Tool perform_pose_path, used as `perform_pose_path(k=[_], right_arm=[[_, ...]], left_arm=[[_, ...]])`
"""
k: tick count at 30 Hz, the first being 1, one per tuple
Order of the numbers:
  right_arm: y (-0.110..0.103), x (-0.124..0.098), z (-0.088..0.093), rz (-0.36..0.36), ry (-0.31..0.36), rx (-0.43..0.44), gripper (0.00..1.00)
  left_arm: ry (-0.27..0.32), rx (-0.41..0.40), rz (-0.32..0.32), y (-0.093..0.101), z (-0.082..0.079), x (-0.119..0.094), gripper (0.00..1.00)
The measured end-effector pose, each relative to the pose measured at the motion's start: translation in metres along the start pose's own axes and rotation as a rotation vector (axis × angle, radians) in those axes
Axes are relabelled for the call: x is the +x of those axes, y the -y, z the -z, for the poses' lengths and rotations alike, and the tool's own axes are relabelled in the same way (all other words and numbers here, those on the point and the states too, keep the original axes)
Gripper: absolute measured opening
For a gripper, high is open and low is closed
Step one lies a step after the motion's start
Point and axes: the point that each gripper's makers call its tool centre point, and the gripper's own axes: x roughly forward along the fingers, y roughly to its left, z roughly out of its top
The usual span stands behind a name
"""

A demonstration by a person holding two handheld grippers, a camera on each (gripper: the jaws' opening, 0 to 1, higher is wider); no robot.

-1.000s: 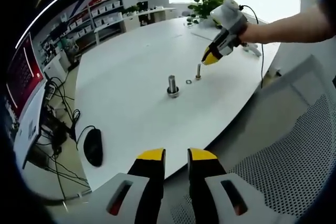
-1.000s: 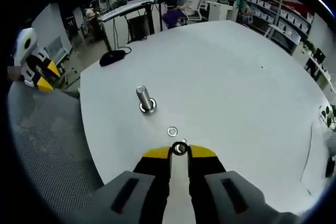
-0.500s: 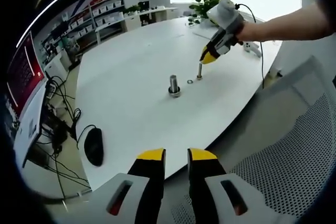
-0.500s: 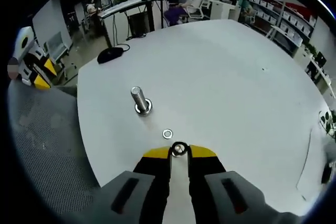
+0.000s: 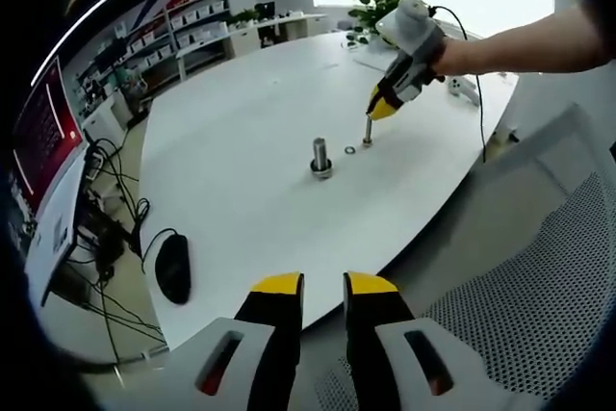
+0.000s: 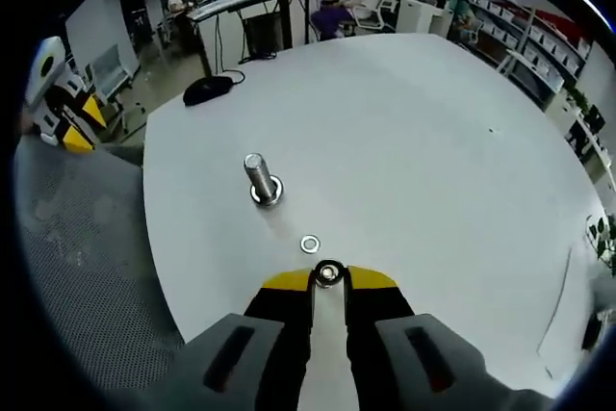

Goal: Place the washer onto the threaded stud by aligning its center hole with the stud, sliding it down to the base, and recovering from edge contact or off-axis alignment until the washer reaches the visible bottom stop.

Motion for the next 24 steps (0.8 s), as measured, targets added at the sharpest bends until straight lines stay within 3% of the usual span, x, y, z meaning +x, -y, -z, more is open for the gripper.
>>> perform_pose_path(k=[20, 24], right_arm=[[0.001, 0.010, -0.001, -0.012, -0.027, -0.007, 0.14], [-0.002, 0.013, 0.005, -0.013, -0.061, -0.037, 0.14]], left_arm=[[-0.001, -0.002, -0.004, -0.001, 0.000, 0.000, 0.14], [-0.001, -0.003, -0.006, -0.001, 0.001, 0.000, 0.14]])
